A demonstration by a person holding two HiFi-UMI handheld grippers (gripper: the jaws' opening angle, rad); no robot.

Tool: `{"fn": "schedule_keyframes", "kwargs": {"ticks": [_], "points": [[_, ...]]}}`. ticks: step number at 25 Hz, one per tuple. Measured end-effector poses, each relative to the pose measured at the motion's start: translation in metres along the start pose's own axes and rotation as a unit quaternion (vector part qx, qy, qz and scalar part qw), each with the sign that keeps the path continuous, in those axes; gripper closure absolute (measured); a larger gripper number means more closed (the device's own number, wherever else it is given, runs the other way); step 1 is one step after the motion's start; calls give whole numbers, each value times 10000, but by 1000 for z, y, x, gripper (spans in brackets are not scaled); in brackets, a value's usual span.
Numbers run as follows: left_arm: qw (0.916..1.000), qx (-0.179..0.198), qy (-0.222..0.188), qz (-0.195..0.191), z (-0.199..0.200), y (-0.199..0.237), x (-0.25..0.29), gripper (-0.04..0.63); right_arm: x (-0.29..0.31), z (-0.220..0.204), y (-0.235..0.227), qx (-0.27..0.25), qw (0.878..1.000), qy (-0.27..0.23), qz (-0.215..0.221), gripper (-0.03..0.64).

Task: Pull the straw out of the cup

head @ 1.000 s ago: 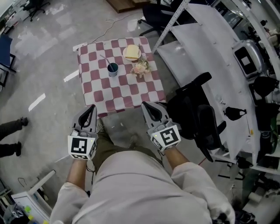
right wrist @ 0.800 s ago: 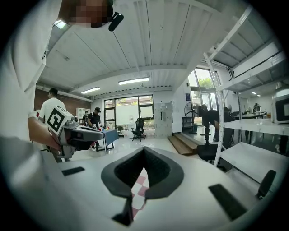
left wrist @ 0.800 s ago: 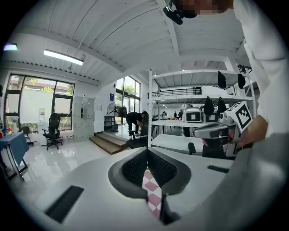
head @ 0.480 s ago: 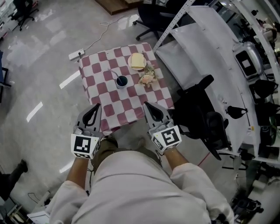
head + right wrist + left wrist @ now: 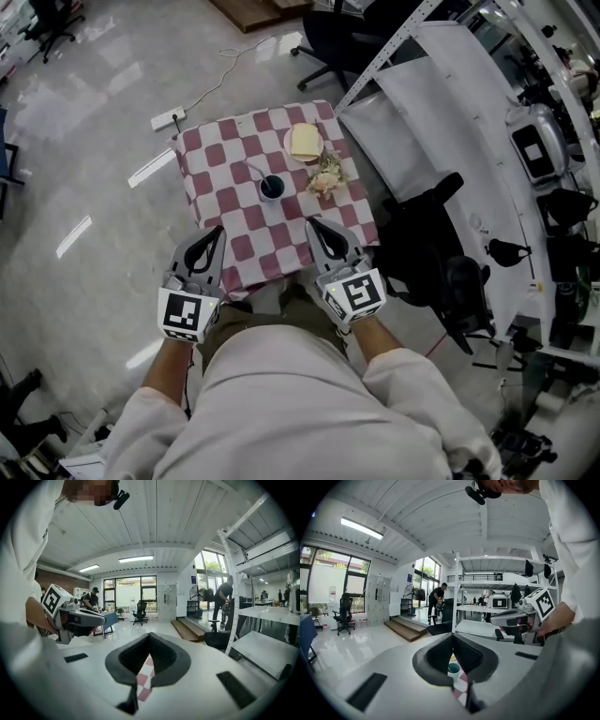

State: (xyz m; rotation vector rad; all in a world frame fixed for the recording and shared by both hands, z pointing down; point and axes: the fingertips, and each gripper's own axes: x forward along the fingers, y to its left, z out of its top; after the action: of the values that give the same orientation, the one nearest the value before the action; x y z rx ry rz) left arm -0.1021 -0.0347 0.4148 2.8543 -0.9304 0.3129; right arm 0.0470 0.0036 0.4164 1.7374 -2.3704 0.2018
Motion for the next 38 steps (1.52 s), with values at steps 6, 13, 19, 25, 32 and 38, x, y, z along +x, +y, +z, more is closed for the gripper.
{"fn": "schedule_keyframes", "kwargs": {"ticks": [6, 13, 19, 25, 32, 38], "points": [[9988, -66, 6, 493, 1, -3, 16, 592, 18, -17, -20, -130, 9985, 114, 514, 614], [9956, -187, 135, 905, -5, -16, 25, 592, 32, -36, -30, -314, 9932, 164, 1107, 609], [9937, -188, 250, 1073, -4, -18, 24, 592, 34, -40, -32, -235, 9897, 196, 1398, 488], [9935, -173, 257, 1096, -4, -17, 28, 592, 33, -36, -32, -264, 9857, 95, 1664, 321], [9929, -203, 280, 1140, -6, -15, 26, 592, 34, -37, -37, -263, 9854, 73, 1681, 313], [9920, -208, 332, 1200, -9, -13, 22, 592, 47, -51, -39, -341, 9853, 182, 1666, 331]]}}
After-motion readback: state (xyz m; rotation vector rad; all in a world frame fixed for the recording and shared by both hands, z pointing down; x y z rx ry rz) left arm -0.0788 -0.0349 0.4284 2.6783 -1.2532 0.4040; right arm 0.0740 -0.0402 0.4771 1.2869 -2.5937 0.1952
